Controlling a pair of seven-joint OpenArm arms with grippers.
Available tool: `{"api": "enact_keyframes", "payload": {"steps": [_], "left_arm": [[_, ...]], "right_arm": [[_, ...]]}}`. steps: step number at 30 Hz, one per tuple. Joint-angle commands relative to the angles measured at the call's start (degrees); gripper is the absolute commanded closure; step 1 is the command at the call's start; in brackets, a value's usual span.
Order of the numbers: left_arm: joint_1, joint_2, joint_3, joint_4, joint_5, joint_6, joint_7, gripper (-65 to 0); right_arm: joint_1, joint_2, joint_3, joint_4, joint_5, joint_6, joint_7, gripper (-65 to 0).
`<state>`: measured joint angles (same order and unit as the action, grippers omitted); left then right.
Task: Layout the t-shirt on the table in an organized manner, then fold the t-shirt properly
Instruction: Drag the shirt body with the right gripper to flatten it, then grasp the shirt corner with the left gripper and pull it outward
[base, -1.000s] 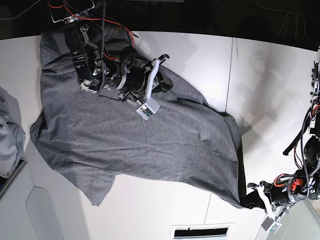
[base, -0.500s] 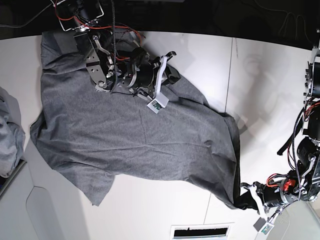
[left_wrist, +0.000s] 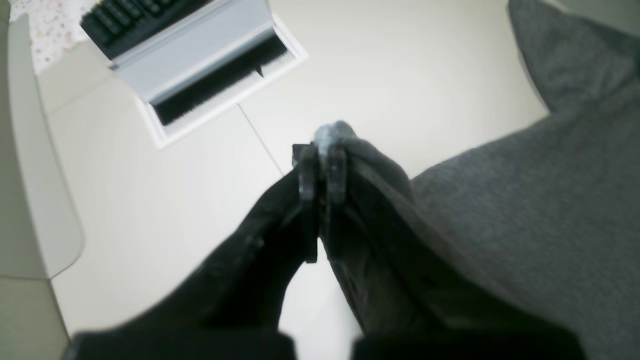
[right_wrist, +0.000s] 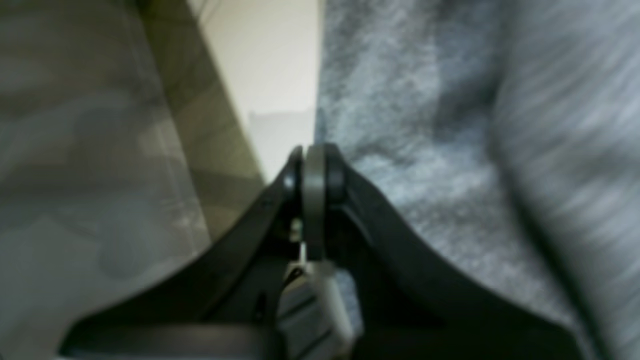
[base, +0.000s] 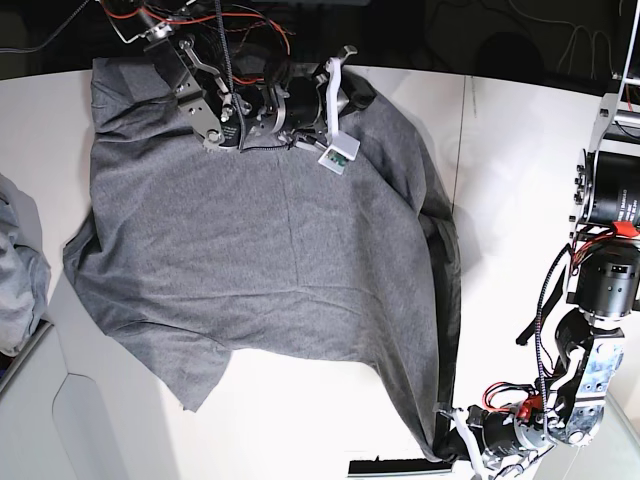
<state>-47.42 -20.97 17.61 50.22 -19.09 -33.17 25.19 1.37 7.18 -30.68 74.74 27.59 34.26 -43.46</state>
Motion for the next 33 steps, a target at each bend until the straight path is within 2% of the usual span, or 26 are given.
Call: {"api": "enact_keyframes", "payload": {"steps": [1, 6, 16, 20, 21, 23, 27, 31, 33], "left_arm": [[-3.54, 0.22, -0.37, 0.94, -0.50, 0.70, -2.29, 0.0], [-6.27, 1.79, -0.37, 0.94, -0.35, 1.01, -2.12, 0.0], [-5.40, 2.08, -0.35, 0.94, -0.66, 0.33, -1.62, -1.0], [-3.32, 2.05, -0.35, 0.94, -4.17, -0.94, -0.39, -32.5], [-2.73, 2.05, -0.35, 0.94, -5.16, -0.94, 0.44, -36.3], [-1.75, 2.05, -0.35, 0.94, -6.86, -0.94, 2.71, -36.7], [-0.92, 1.40, -0.37, 0.94, -11.61, -1.31, 10.75, -36.7], [1.11, -2.71, -0.37, 0.96, -22.93, -6.51, 15.85, -36.6], [3.58, -5.40, -0.37, 0.96, -27.21, -6.83, 17.77, -36.5]], "right_arm": [[-0.09, 1.07, -0.11, 1.64, -1.40, -0.37, -2.69, 0.0], [-0.59, 2.86, -0.09, 7.02, -0.52, -0.61, -3.74, 0.0], [-0.33, 2.58, -0.04, 9.25, -0.35, -0.61, -2.38, 0.0], [0.22, 2.12, -0.02, 11.21, -0.17, -0.61, -1.51, 0.0], [0.37, 1.81, 0.09, 11.65, -0.20, -0.61, -1.33, 0.0], [0.76, 0.83, 0.72, 11.76, -0.39, -0.61, -1.33, 0.0], [2.36, -1.14, 3.41, 11.76, -0.63, -0.63, -0.92, 0.0], [4.85, -1.95, 8.00, 11.76, -3.28, -1.42, 1.31, 0.0], [5.92, -2.05, 10.82, 11.76, -5.40, -2.19, 2.93, 0.0]]}}
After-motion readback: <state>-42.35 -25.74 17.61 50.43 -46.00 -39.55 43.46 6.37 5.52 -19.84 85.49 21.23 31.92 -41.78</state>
